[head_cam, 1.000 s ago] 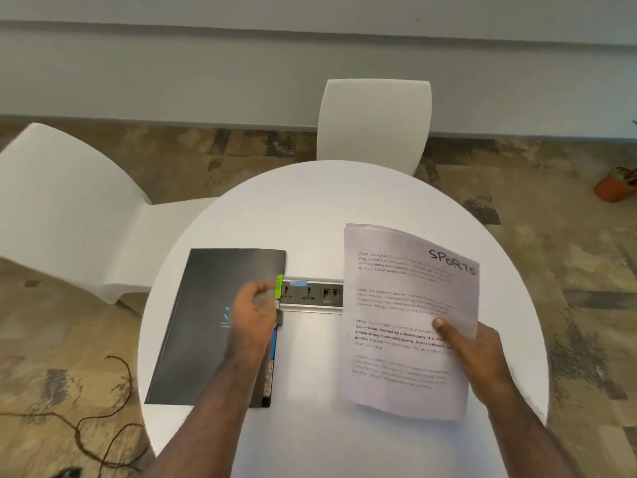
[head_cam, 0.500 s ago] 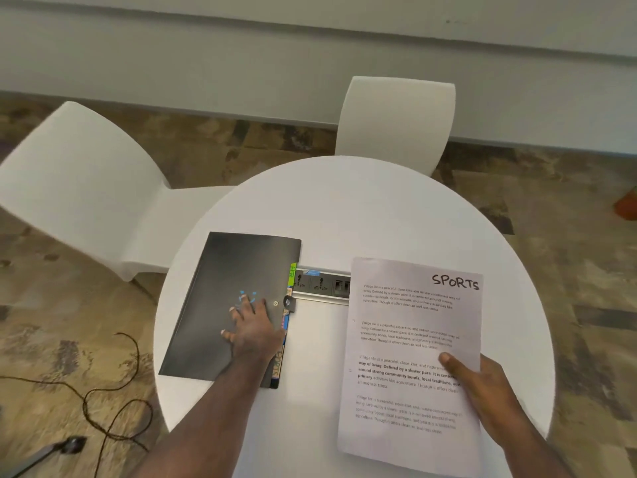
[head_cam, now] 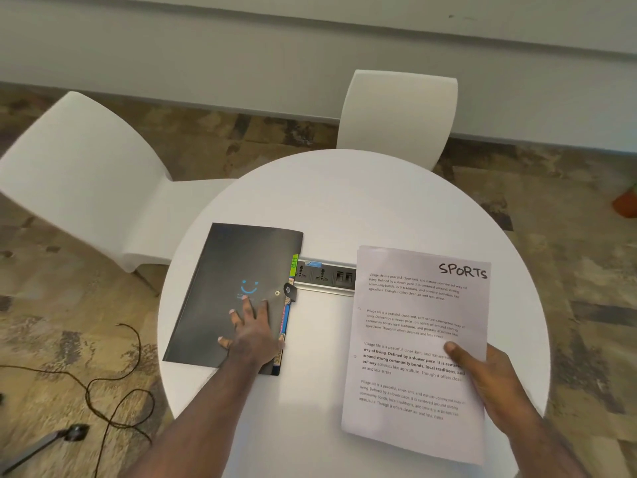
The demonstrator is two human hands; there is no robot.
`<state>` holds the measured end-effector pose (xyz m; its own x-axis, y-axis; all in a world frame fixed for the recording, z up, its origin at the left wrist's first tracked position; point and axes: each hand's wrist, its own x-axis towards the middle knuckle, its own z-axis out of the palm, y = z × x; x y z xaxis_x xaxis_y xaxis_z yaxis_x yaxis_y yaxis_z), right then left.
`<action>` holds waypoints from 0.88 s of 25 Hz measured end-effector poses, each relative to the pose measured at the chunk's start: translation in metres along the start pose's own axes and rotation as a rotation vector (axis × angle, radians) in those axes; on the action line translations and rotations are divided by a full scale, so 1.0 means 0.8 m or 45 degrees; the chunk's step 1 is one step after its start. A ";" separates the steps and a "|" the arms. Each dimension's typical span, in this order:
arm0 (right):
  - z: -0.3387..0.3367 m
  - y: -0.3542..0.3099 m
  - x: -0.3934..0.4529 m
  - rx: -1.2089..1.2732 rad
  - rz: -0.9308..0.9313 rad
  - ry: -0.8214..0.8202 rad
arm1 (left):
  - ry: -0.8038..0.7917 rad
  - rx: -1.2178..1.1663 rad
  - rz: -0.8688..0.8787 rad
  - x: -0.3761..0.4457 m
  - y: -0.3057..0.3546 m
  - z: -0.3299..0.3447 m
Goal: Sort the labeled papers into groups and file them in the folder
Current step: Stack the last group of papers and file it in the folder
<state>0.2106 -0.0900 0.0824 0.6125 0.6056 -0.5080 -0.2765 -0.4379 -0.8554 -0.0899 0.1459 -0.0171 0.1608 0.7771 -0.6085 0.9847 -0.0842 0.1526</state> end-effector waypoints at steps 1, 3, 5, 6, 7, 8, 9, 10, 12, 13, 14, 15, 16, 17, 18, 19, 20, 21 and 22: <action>0.001 -0.001 -0.002 -0.003 0.002 0.004 | 0.015 0.008 -0.006 -0.003 -0.004 0.004; 0.004 -0.002 -0.004 -0.008 0.006 0.001 | 0.043 0.010 0.004 -0.008 -0.009 0.008; 0.005 -0.001 -0.005 -0.006 0.005 -0.010 | 0.040 0.015 0.033 -0.010 -0.012 0.007; 0.006 0.000 -0.006 0.000 0.004 -0.013 | 0.042 0.020 0.045 -0.010 -0.014 0.008; 0.007 0.000 -0.006 0.004 0.005 -0.013 | 0.048 0.027 0.051 -0.010 -0.016 0.009; 0.008 0.000 -0.007 0.008 0.007 -0.014 | 0.053 0.036 0.052 -0.012 -0.017 0.009; 0.009 -0.001 -0.008 0.011 0.009 -0.016 | 0.056 0.047 0.054 -0.014 -0.018 0.011; 0.009 0.000 -0.009 0.012 0.008 -0.017 | 0.062 0.064 0.056 -0.017 -0.017 0.013; 0.009 -0.001 -0.010 0.013 0.013 -0.014 | 0.073 0.097 0.049 -0.022 -0.014 0.017; 0.010 -0.001 -0.010 0.016 0.017 -0.015 | 0.075 0.101 0.041 -0.023 -0.012 0.018; 0.011 -0.001 -0.011 0.018 0.020 -0.018 | 0.065 0.091 0.027 -0.023 -0.010 0.018; 0.013 -0.001 -0.011 0.018 0.023 -0.027 | 0.055 0.068 0.019 -0.023 -0.007 0.017; 0.016 -0.001 -0.012 0.015 0.026 -0.039 | 0.056 0.041 0.023 -0.026 -0.002 0.014; 0.020 -0.001 -0.013 0.010 0.030 -0.053 | 0.077 0.015 0.043 -0.029 0.002 0.012; 0.024 -0.001 -0.013 0.007 0.034 -0.066 | 0.111 -0.012 0.069 -0.033 0.006 0.008; 0.027 -0.001 -0.013 0.004 0.035 -0.078 | 0.147 -0.053 0.092 -0.037 0.008 0.003; 0.031 -0.001 -0.013 -0.002 0.032 -0.086 | 0.176 -0.115 0.098 -0.040 0.007 -0.003; 0.034 0.000 -0.012 -0.008 0.027 -0.092 | 0.202 -0.195 0.087 -0.045 0.005 -0.012; 0.036 0.001 -0.011 -0.011 0.023 -0.096 | 0.224 -0.265 0.080 -0.049 0.000 -0.020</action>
<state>0.1833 -0.0764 0.0837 0.5499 0.6458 -0.5296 -0.2803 -0.4546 -0.8454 -0.0973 0.1252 0.0194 0.1891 0.8723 -0.4510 0.9352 -0.0199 0.3535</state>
